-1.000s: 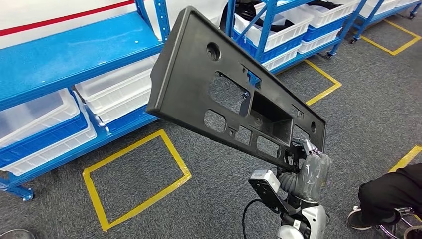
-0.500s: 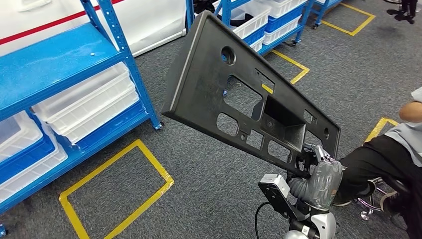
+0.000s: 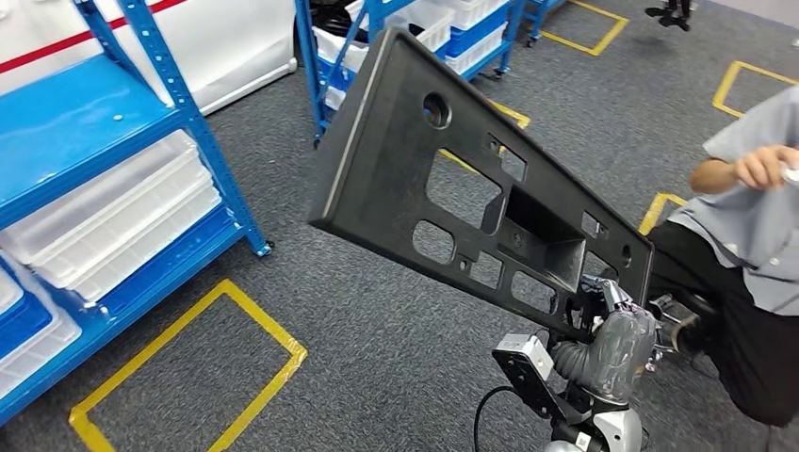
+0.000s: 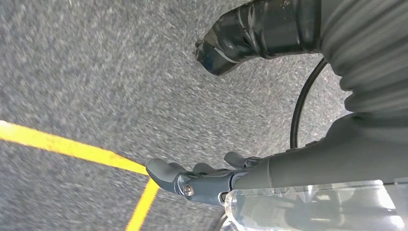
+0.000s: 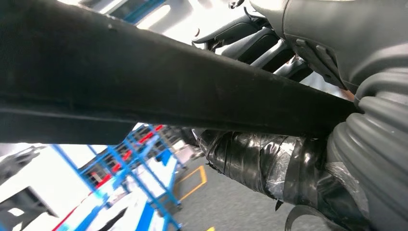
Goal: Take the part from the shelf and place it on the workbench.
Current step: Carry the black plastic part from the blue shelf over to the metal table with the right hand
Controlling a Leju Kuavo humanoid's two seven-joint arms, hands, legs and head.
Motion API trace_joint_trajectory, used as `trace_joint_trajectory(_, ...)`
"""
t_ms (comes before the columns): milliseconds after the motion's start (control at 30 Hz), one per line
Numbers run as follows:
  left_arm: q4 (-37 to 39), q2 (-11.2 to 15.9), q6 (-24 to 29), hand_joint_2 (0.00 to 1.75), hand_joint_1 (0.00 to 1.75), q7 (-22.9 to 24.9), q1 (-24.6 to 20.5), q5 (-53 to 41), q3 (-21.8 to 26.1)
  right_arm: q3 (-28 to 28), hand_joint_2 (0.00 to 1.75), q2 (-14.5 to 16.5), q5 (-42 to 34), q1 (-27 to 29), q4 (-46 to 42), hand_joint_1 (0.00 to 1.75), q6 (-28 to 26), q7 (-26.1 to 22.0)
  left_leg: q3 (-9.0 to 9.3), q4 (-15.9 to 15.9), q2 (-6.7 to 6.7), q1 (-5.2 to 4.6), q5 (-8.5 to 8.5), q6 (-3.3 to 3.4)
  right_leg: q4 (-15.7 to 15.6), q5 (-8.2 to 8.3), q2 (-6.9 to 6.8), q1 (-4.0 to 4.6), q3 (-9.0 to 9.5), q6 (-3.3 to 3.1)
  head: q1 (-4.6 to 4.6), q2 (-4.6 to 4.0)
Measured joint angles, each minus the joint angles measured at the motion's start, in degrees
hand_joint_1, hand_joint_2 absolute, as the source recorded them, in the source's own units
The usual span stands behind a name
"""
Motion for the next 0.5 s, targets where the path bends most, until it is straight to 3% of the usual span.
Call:
trace_joint_trajectory(33,0.0,-0.01,-0.04,1.75,0.0,0.0,-0.01,-0.02,-0.01,-0.04,1.75,0.0,0.0,0.0,-0.02,1.75,0.0,0.01,0.07,0.09,0.47,0.0,-0.15,-0.1,-2.9,1.59,-0.34,0.02,1.6,-0.1,0.0,0.0)
trace_joint_trajectory(100,0.0,-0.02,-0.08,1.75,0.0,0.0,-0.01,-0.11,-0.03,-0.09,1.75,0.01,0.01,-0.06,-0.08,1.75,0.0,0.02,0.26,0.41,1.48,-0.17,-0.6,-0.53,-10.04,4.15,-2.52,0.47,5.44,-0.55,0.01,0.0)
trace_joint_trajectory(167,0.0,-0.01,-0.12,1.75,0.0,0.04,-0.03,-0.24,-0.04,-0.11,1.75,0.02,0.02,-0.13,-0.18,1.75,0.0,-0.02,0.43,0.54,2.4,-0.45,-0.94,-1.07,-13.53,4.63,-4.01,1.05,7.12,-1.26,-0.04,0.0)
trace_joint_trajectory(233,0.0,0.01,-0.2,1.75,0.0,0.31,-0.14,-0.32,-0.04,-0.14,1.75,0.02,-0.13,-0.12,-0.23,1.75,0.0,-0.09,0.77,0.34,3.44,-0.6,-1.08,-1.58,-13.81,4.59,-3.12,1.19,7.06,-1.95,-0.11,0.0)
trace_joint_trajectory(267,0.0,0.07,-0.24,1.75,0.0,0.54,-0.22,-0.33,-0.04,-0.15,1.75,0.03,-0.28,-0.09,-0.25,1.75,-0.01,-0.17,0.92,0.48,3.34,-0.53,-1.41,-1.85,-14.06,4.7,-2.54,1.09,7.18,-2.26,-0.09,0.0)
trace_joint_trajectory(333,0.0,0.28,-0.31,1.75,0.0,0.93,-0.27,-0.35,-0.04,-0.13,1.75,0.05,-0.63,-0.24,-0.26,1.75,-0.02,-0.35,-0.07,3.27,1.17,-0.38,-3.56,-2.31,-14.63,5.03,-1.42,0.74,7.44,-2.98,-0.17,0.0)
trace_joint_trajectory(400,0.0,0.43,-0.37,1.75,0.0,1.22,-0.14,-0.37,-0.04,-0.05,1.75,0.13,-0.9,-0.43,-0.26,1.75,-0.02,-0.54,-3.39,10.22,-1.58,-0.29,-7.15,-2.51,-14.75,5.2,-0.29,0.68,7.46,-3.43,-0.27,0.0)
trace_joint_trajectory(433,0.0,0.45,-0.4,1.75,0.0,1.36,-0.06,-0.37,-0.04,-0.02,1.75,0.17,-1.08,-0.46,-0.26,1.75,-0.02,-0.62,-5.24,13.87,-2.12,-0.3,-8.44,-2.55,-14.71,5.22,0.37,0.73,7.42,-3.53,-0.29,0.0)
trace_joint_trajectory(467,0.0,0.49,-0.4,1.75,0.0,1.5,0.01,-0.37,-0.04,-0.02,1.75,0.18,-1.27,-0.44,-0.25,1.75,-0.01,-0.7,-6.46,16.05,-2.33,-0.3,-8.69,-2.55,-14.64,5.21,1.11,0.78,7.41,-3.56,-0.3,0.0)
trace_joint_trajectory(500,0.0,0.54,-0.41,1.75,0.0,1.62,0.06,-0.37,-0.03,-0.02,1.75,0.17,-1.5,-0.43,-0.25,1.75,-0.01,-0.8,-6.82,16.28,-2.43,-0.3,-7.83,-2.49,-14.53,5.2,1.89,0.81,7.41,-3.57,-0.3,0.0)
